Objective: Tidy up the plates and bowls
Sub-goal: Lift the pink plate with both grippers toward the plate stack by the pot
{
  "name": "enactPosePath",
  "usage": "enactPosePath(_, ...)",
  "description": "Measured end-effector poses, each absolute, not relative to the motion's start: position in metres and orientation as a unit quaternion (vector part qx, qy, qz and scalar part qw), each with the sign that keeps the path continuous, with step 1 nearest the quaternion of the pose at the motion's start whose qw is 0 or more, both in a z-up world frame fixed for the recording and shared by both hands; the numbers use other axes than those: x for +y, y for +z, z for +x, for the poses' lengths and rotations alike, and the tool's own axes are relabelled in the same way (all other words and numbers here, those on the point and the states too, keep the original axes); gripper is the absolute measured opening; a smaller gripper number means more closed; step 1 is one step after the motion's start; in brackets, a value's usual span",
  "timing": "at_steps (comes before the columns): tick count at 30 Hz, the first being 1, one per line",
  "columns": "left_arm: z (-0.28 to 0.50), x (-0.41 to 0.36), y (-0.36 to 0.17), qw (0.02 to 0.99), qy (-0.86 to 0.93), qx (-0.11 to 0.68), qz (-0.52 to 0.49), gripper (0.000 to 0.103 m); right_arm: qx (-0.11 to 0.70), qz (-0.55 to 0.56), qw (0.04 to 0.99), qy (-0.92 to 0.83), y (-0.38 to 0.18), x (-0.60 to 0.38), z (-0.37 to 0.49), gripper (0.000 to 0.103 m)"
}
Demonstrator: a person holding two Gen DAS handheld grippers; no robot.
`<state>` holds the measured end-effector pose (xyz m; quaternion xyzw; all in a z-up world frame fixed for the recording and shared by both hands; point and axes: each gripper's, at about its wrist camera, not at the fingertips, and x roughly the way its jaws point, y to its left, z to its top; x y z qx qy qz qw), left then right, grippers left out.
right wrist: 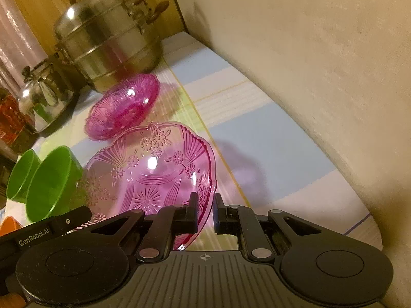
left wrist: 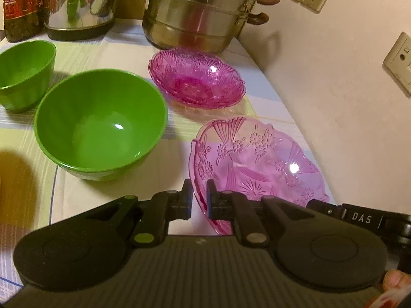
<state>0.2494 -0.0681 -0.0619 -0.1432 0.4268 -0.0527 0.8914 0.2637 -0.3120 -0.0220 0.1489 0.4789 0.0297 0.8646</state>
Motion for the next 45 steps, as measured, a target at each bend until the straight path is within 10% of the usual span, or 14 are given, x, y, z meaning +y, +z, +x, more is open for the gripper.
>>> enactPosePath(45, 0.315, -0.015, 0.017, 0.911, -0.045, 0.384, -0.144, 0.009, 0.429, 0.122, 0.892, 0.075, 0.044, -0.251, 0.333, 0.011)
